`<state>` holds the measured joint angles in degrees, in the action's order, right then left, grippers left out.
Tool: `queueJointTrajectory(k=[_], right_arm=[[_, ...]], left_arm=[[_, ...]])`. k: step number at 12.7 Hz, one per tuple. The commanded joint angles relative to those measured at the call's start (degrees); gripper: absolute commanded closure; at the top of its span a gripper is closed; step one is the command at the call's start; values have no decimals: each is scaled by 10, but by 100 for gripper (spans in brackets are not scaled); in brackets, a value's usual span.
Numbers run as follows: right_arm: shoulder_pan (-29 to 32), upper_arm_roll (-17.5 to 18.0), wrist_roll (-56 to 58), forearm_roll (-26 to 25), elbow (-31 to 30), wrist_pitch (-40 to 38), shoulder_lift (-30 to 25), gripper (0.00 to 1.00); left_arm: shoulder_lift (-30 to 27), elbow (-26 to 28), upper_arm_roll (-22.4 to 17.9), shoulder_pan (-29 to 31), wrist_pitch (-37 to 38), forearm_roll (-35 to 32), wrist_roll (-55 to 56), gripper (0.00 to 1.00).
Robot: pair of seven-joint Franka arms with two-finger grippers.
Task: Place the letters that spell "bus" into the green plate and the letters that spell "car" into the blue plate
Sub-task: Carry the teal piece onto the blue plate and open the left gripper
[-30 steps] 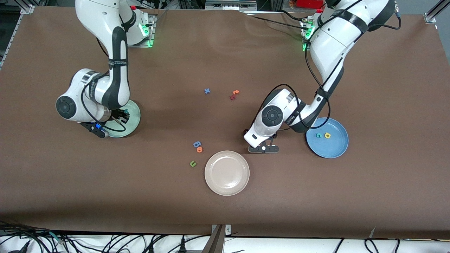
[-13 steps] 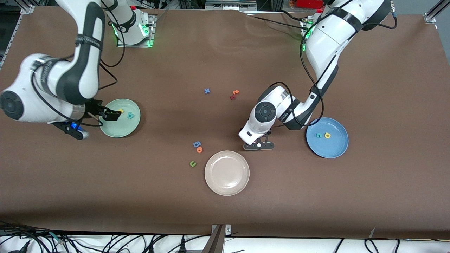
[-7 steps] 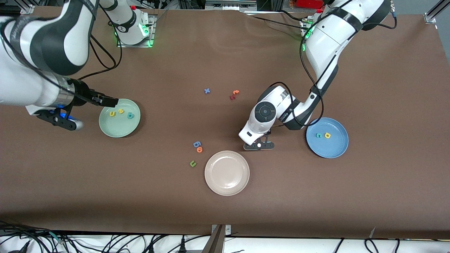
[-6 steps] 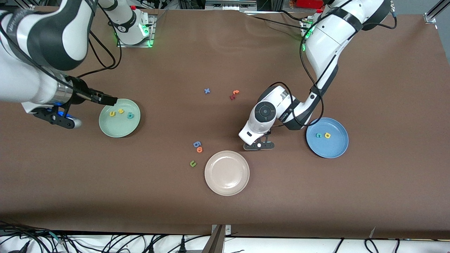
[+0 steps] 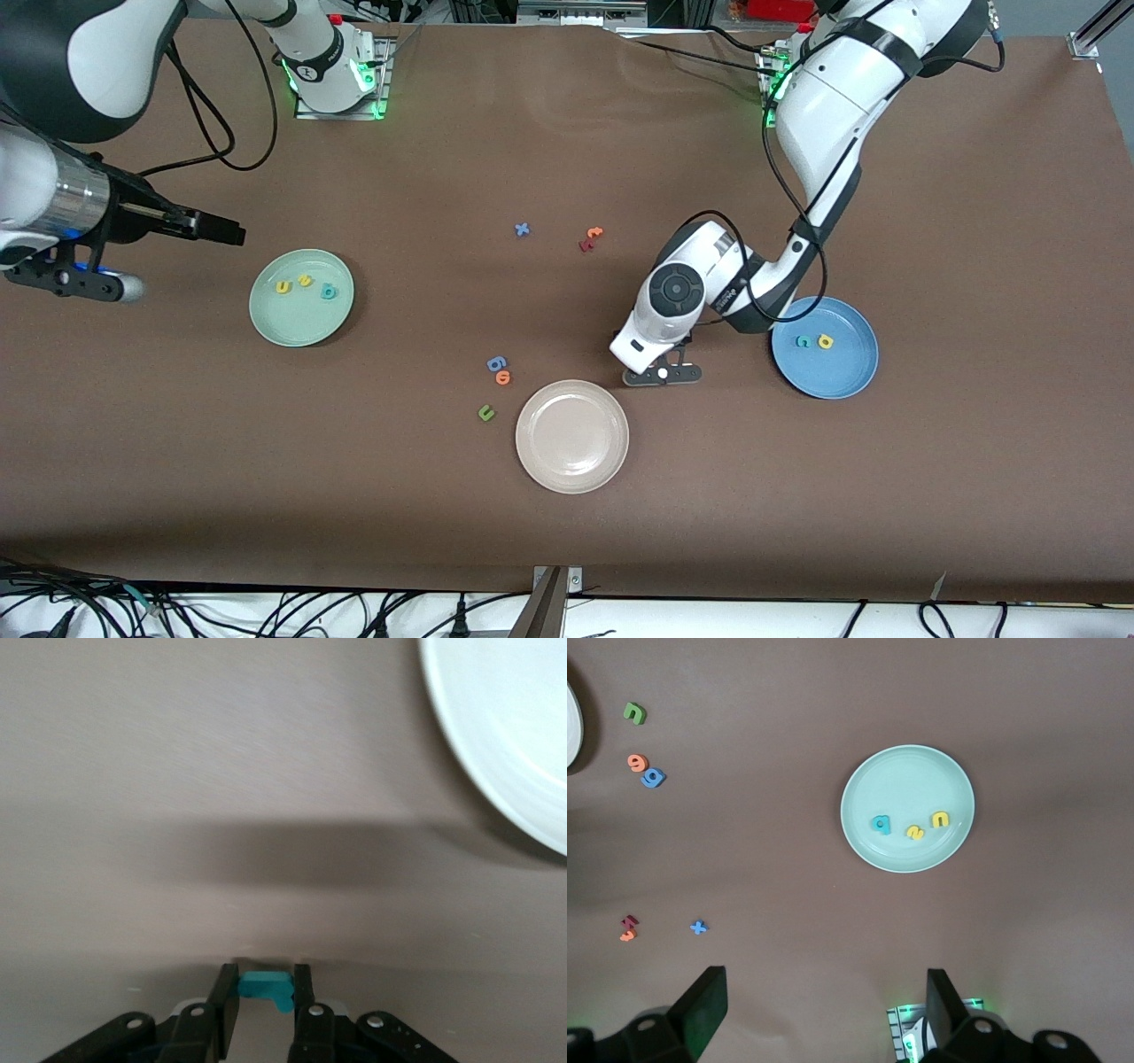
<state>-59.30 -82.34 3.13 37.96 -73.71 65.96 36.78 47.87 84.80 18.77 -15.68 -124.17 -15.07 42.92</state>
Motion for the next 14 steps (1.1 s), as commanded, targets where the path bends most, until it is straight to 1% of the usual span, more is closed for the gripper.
queueJointTrajectory(k=[1, 2, 4, 5, 6, 8, 10, 12, 14], right_arm=[[21, -5, 16, 0, 9, -14, 8, 1], [43, 3, 16, 4, 27, -16, 8, 1], [121, 75, 8, 3, 102, -56, 8, 1], [152, 97, 8, 2, 134, -69, 8, 1], [171, 117, 7, 1, 147, -72, 7, 1], [196, 133, 8, 2, 158, -75, 6, 1], [247, 187, 8, -2, 194, -76, 6, 1], [283, 221, 7, -2, 206, -78, 5, 1], [326, 271, 5, -3, 225, -80, 1, 1]], left_arm=[[-16, -29, 7, 37, 78, -9, -62, 79], [-23, -29, 7, 54, 99, -7, -95, 79], [-36, -27, 10, 92, 149, -6, -183, 79], [-39, -27, 11, 112, 168, -6, -226, 79], [-48, -26, 12, 129, 185, -5, -261, 79], [-61, -27, 11, 159, 220, -5, -336, 79], [-67, -23, 12, 189, 241, -5, -400, 79], [-69, -19, 12, 202, 266, -6, -452, 79], [-66, -16, 11, 221, 274, -6, -525, 79]])
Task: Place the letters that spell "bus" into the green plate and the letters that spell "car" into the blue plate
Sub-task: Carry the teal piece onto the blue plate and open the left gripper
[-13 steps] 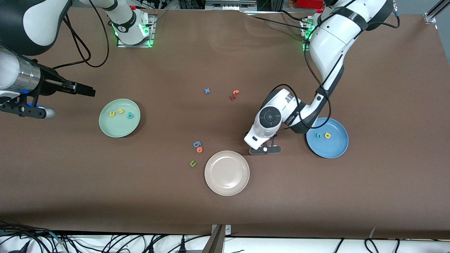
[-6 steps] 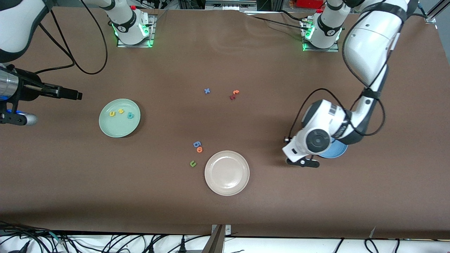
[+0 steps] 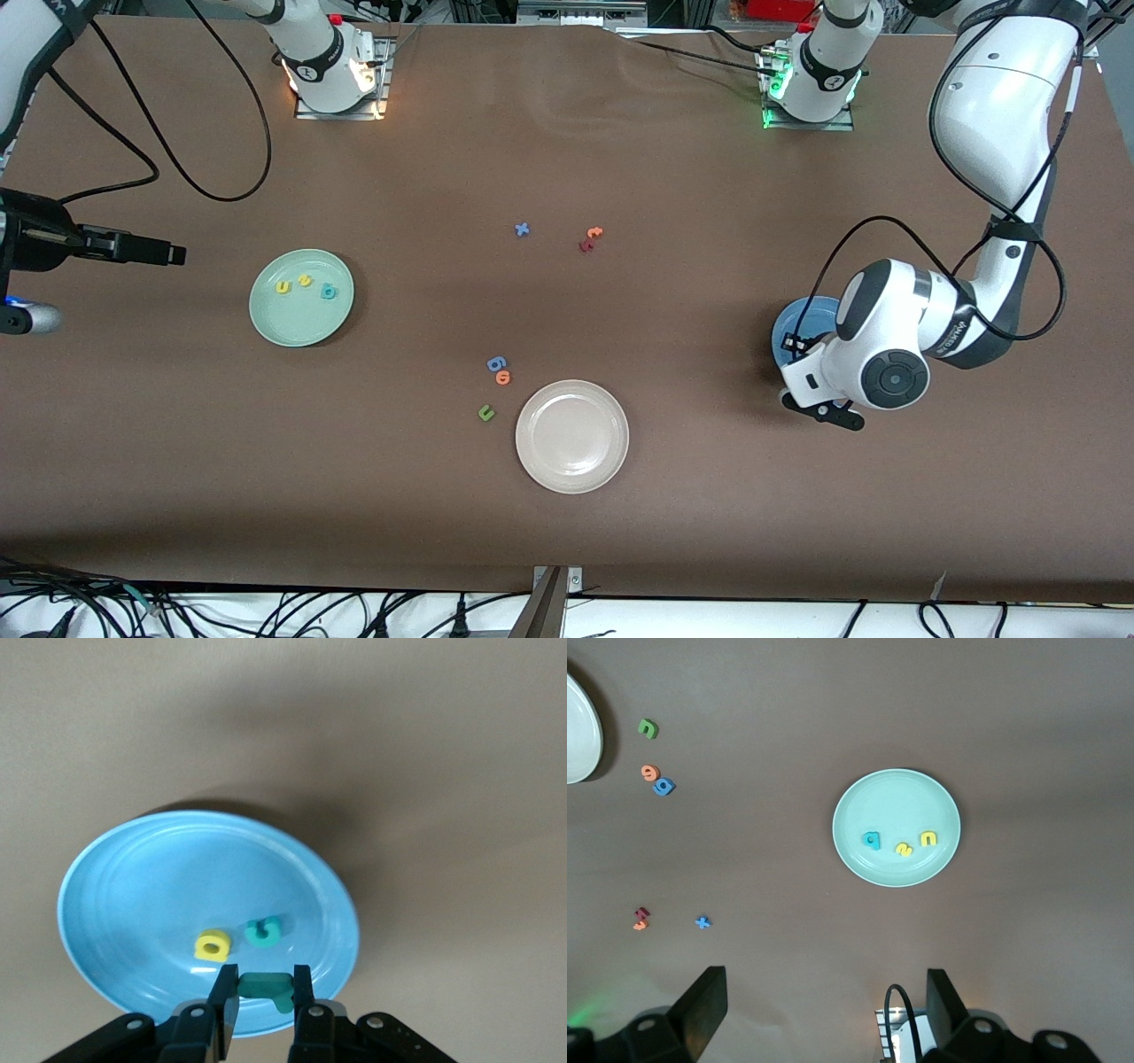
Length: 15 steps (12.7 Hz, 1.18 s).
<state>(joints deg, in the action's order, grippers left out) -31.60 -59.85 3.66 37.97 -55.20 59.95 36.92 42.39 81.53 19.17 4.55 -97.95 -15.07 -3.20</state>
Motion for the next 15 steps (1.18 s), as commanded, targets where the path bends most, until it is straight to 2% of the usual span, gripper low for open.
queueJointTrajectory(k=[1, 2, 3, 5, 9, 10, 11, 13, 15], right_arm=[[73, 74, -4, -6, 48, -23, -1, 1], [96, 108, -15, -17, 58, -25, -4, 1], [119, 150, -22, -40, 62, -23, -9, 1], [160, 245, -25, -109, 63, -16, -27, 2], [253, 485, -66, -302, 57, -5, -76, 4], [272, 524, -66, -336, 48, -4, -90, 4], [275, 536, -66, -345, 32, 3, -103, 4], [275, 536, -66, -346, -22, 33, -137, 4], [276, 536, -66, -347, -105, 86, -187, 4]], left_arm=[[-7, 22, 6, 29, 14, -7, -95, 79], [-5, 22, 6, 36, 14, -9, -132, 69], [-5, 22, 6, 36, 14, -10, -173, 2], [-8, 16, 6, 38, 14, -7, -182, 0], [-41, 11, 6, 47, 21, -5, -180, 0], [-55, 11, 6, 54, 31, -5, -180, 0], [-70, 11, 6, 60, 45, -4, -180, 0], [-105, 11, 5, 63, 79, 4, -156, 0], [-140, 8, 3, 70, 120, 4, -139, 0]])
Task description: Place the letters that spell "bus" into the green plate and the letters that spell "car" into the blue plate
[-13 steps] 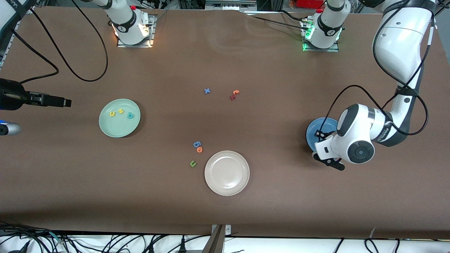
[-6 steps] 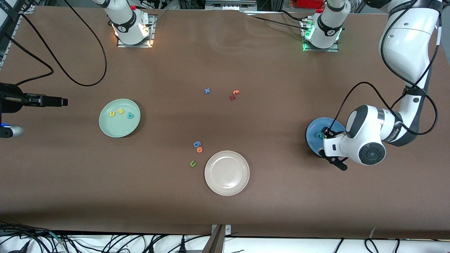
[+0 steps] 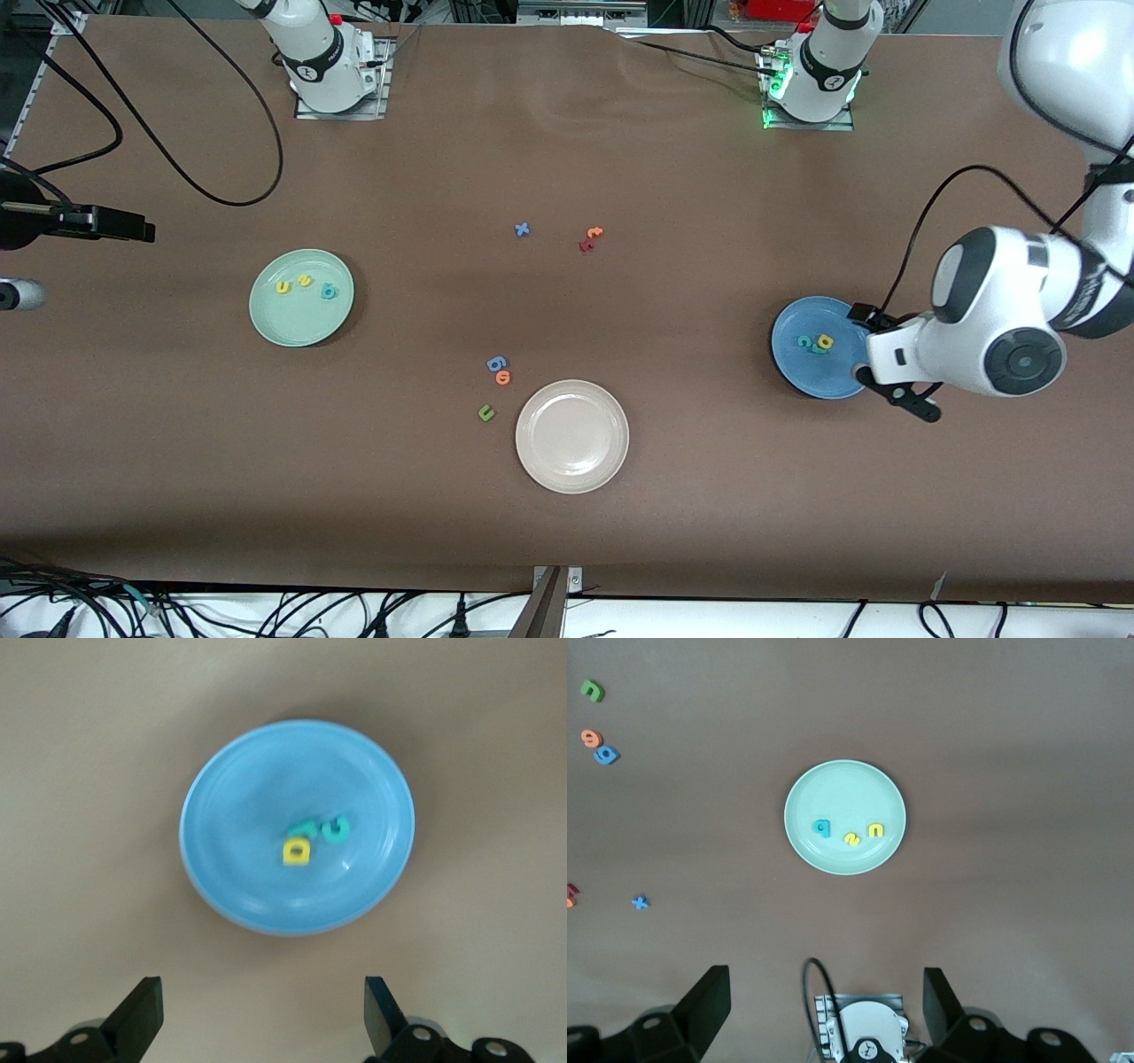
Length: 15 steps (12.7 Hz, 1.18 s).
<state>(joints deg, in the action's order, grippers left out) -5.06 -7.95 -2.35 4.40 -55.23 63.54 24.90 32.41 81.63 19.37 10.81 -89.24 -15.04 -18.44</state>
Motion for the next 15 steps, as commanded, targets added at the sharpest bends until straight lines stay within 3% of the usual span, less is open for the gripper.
queueJointTrajectory(k=[1, 5, 7, 10, 12, 15], right_arm=[[10, 17, -3, -12, -150, 82, -93, 3], [12, 23, 2, -34, -256, 174, -160, 2], [12, 24, 2, -37, -280, 203, -176, 2], [9, 24, 1, -46, -301, 231, -189, 2], [10, 24, 1, -46, -345, 271, -214, 2], [9, 22, -3, -46, -350, 287, -216, 1]], left_arm=[[-54, 3, 1, 15, 51, 3, 26, 0], [-130, 9, -5, 32, 98, 13, 169, 0], [-191, 23, -62, 3, 98, 56, 177, 0], [-225, 27, -198, -88, 92, 108, 177, 0], [-257, 27, -215, -92, 57, 151, 178, 0], [-272, 34, -220, -113, 21, 146, 180, 0]])
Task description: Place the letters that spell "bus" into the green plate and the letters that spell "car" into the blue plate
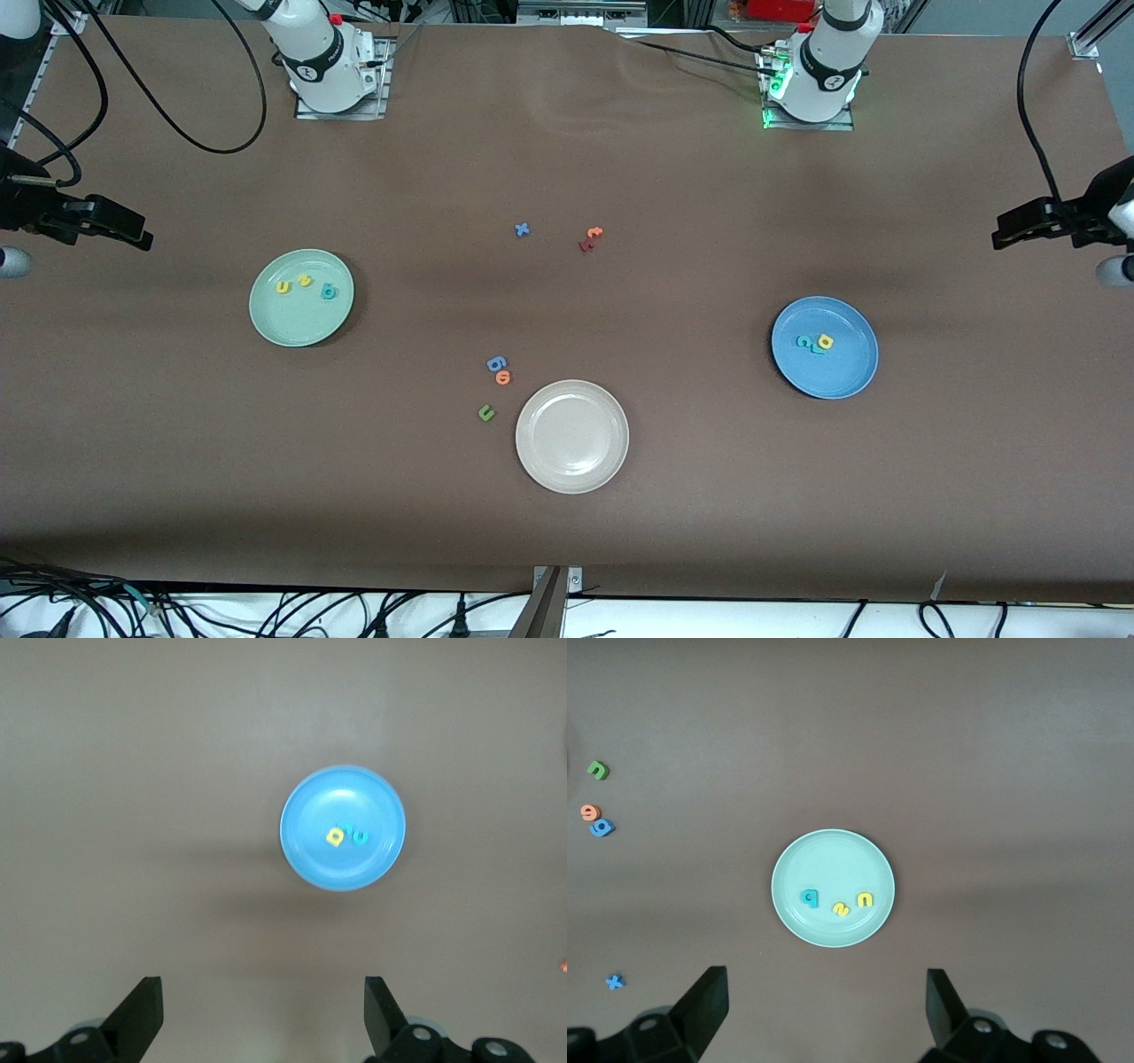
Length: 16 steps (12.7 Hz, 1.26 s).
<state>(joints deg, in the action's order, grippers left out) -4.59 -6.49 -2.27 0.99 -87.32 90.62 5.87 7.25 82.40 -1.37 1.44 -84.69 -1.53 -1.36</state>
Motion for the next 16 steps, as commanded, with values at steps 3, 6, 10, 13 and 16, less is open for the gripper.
queueJointTrajectory(k=[3, 6, 10, 13, 16], right_arm=[[4, 6, -5, -13, -30, 11, -26, 1], [3, 7, -6, -13, -40, 10, -31, 1], [2, 6, -6, -13, -41, 12, -31, 1], [0, 6, -6, -14, -36, 16, -28, 1], [0, 5, -5, -14, -34, 16, -28, 1]], left_arm=[[-17, 30, -12, -25, -20, 12, 10, 0], [-14, 26, -11, -32, -19, 17, 33, 0], [-12, 23, -10, -32, -20, 18, 36, 0], [-9, 21, -9, -31, -20, 19, 35, 0], [-9, 20, -10, -28, -20, 19, 34, 0]])
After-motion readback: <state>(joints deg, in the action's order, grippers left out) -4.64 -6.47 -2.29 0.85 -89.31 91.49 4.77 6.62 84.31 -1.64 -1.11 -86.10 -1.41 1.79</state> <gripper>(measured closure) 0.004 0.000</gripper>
